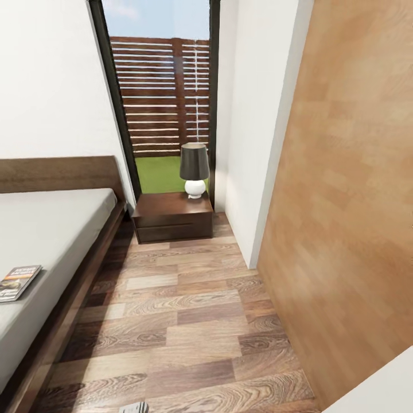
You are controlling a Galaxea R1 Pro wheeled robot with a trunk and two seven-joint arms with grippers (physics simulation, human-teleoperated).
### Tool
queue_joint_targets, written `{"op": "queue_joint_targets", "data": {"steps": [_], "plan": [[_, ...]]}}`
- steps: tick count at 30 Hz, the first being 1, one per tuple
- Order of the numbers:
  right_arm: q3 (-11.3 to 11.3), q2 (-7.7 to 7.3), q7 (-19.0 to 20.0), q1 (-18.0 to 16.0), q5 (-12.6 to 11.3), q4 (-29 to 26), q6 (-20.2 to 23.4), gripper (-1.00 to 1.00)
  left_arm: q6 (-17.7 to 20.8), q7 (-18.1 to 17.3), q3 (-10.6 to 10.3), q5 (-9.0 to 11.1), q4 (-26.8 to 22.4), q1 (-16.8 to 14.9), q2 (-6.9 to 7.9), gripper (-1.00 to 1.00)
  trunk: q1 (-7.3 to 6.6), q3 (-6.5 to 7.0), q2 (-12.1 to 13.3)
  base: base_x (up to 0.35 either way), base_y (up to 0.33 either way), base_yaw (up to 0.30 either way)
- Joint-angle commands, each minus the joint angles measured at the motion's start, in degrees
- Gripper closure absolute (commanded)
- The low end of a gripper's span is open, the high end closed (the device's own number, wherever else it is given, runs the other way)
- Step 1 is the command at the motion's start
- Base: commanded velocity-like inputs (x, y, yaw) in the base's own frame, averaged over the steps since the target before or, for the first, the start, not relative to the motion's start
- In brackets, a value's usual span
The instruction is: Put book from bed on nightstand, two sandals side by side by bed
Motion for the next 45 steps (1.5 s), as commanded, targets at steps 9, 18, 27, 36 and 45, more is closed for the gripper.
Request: {"op": "queue_joint_targets", "data": {"steps": [9, 18, 27, 36, 45], "plan": [[0.0, -0.01, 0.2, 0.0, -0.2, 0.1, -0.1, -1.0, -0.2, -0.2, -0.5, 0.5, 0.1, 0.0, 0.01, -1.0, -0.01, 0.78, 0.0, 0.0, 0.0, 0.0], [0.0, -0.01, 0.2, 0.0, -0.2, 0.1, -0.1, -1.0, -0.2, -0.2, -0.5, 0.5, 0.1, 0.0, 0.01, -1.0, -0.01, 1.6, 0.0, 0.0, 0.0, 0.0], [0.0, -0.01, 0.2, 0.0, -0.2, 0.1, -0.1, -1.0, -0.2, -0.2, -0.5, 0.5, 0.1, 0.0, 0.01, -1.0, -0.01, 2.42, 0.0, 0.0, 0.0, 0.0], [0.0, -0.01, 0.2, 0.0, -0.2, 0.1, -0.1, -1.0, -0.2, -0.2, -0.5, 0.5, 0.1, 0.0, 0.01, -1.0, -0.01, 3.24, 0.0, 0.0, 0.0, 0.0], [0.0, 0.0, 0.1, 0.0, -0.2, 0.1, -0.1, -1.0, -0.2, -0.2, -0.5, 0.5, 0.1, 0.0, 0.01, -1.0, -0.01, 4.06, 0.0, 0.0, 0.0, 0.0]]}}
